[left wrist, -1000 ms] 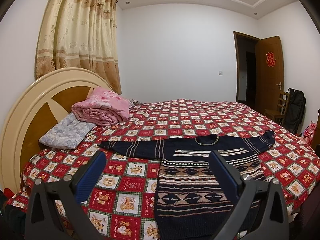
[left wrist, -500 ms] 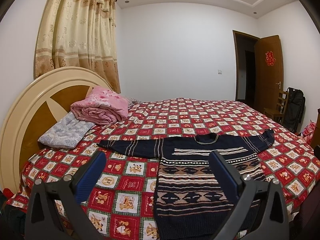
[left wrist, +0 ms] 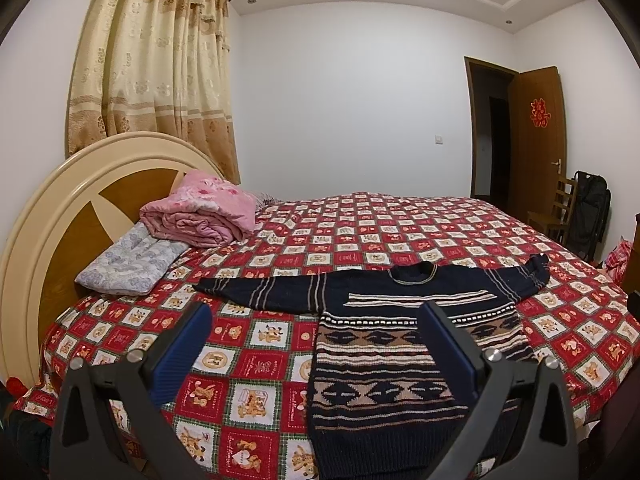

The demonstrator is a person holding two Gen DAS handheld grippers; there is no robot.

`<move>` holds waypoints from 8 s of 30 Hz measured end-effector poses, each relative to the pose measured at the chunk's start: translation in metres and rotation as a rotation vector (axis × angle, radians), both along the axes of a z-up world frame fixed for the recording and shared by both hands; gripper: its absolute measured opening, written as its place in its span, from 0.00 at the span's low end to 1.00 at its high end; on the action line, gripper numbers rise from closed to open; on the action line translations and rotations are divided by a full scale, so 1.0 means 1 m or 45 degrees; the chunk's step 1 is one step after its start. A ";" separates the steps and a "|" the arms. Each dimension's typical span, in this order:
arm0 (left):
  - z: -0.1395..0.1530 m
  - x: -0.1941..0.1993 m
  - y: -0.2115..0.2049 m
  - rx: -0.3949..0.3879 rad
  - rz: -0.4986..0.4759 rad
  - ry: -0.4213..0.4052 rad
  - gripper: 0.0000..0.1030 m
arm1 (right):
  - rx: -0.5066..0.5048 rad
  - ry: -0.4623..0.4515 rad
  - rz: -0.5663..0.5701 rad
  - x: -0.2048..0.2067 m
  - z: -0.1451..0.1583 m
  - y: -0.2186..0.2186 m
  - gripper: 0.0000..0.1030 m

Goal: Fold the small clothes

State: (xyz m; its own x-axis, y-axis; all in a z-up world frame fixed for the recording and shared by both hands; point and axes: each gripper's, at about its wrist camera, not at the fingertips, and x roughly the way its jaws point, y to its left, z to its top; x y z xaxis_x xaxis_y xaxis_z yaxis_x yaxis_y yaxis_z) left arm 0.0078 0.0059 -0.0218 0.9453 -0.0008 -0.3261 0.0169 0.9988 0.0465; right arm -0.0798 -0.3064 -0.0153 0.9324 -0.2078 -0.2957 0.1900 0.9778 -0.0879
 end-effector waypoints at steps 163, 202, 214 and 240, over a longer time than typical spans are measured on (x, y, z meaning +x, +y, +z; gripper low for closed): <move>-0.190 0.403 -0.329 -0.379 -0.324 1.014 0.89 | 0.613 0.257 0.065 0.333 -0.152 -0.295 0.58; -0.194 0.404 -0.348 -0.515 -0.430 0.993 0.08 | 0.576 0.254 0.085 0.337 -0.157 -0.283 0.58; -0.151 0.395 -0.272 -0.474 -0.469 0.857 0.08 | 0.577 0.233 0.089 0.335 -0.157 -0.282 0.65; -0.152 0.406 -0.132 -0.458 -0.210 0.776 0.07 | 0.383 0.259 0.300 0.335 -0.160 -0.236 0.65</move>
State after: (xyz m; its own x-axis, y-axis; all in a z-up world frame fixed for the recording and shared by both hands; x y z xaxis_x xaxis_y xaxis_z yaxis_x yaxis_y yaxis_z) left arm 0.4141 -0.1262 -0.1737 0.5742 -0.3340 -0.7475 0.0871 0.9327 -0.3499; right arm 0.2549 -0.5425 -0.1754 0.8605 0.1277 -0.4932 -0.0336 0.9802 0.1951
